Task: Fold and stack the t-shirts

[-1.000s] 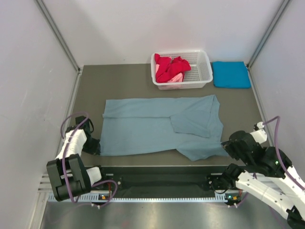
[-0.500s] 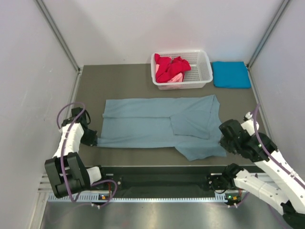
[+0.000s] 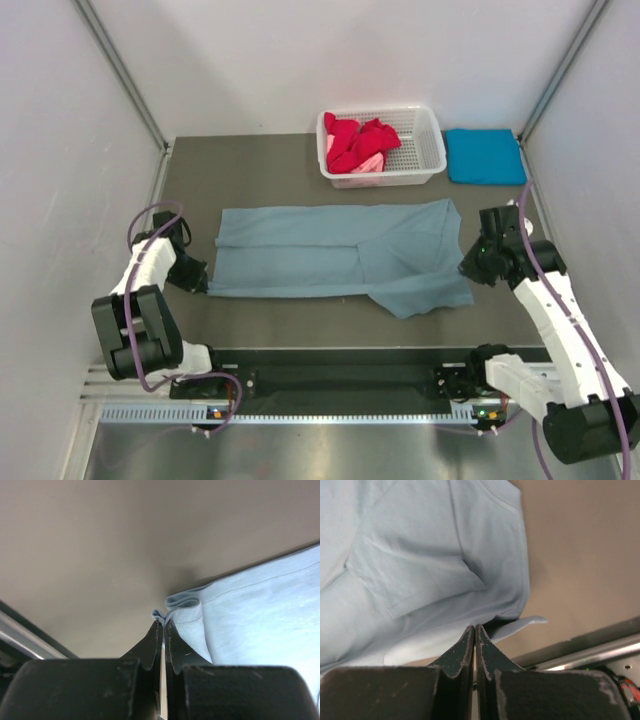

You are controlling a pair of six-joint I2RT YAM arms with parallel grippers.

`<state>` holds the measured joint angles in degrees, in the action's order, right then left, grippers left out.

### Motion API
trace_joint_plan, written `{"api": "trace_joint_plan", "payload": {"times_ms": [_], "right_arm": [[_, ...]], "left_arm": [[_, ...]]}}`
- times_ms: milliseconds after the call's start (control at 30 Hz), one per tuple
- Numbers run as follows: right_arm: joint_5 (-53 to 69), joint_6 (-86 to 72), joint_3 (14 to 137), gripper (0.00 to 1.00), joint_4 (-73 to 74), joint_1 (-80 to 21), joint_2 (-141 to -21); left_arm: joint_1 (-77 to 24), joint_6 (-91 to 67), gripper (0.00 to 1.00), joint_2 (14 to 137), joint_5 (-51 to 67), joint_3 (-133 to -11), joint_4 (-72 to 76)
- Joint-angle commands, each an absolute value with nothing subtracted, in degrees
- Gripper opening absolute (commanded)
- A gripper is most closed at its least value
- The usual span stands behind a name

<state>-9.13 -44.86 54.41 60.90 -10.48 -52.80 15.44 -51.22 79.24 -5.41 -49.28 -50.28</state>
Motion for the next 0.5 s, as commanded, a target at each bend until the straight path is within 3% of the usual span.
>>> {"api": "trace_joint_plan", "payload": {"times_ms": [0, 467], "right_arm": [[-8.1, -38.6, 59.7, 0.00, 55.0, -9.7, -56.2], [-7.3, -37.3, 65.9, 0.00, 48.5, -7.5, -70.0]], "left_arm": [[15.0, -49.2, 0.00, 82.0, -6.5, -53.9, -47.3], [11.2, -50.0, 0.00, 98.4, -6.2, -68.2, -47.5]]}}
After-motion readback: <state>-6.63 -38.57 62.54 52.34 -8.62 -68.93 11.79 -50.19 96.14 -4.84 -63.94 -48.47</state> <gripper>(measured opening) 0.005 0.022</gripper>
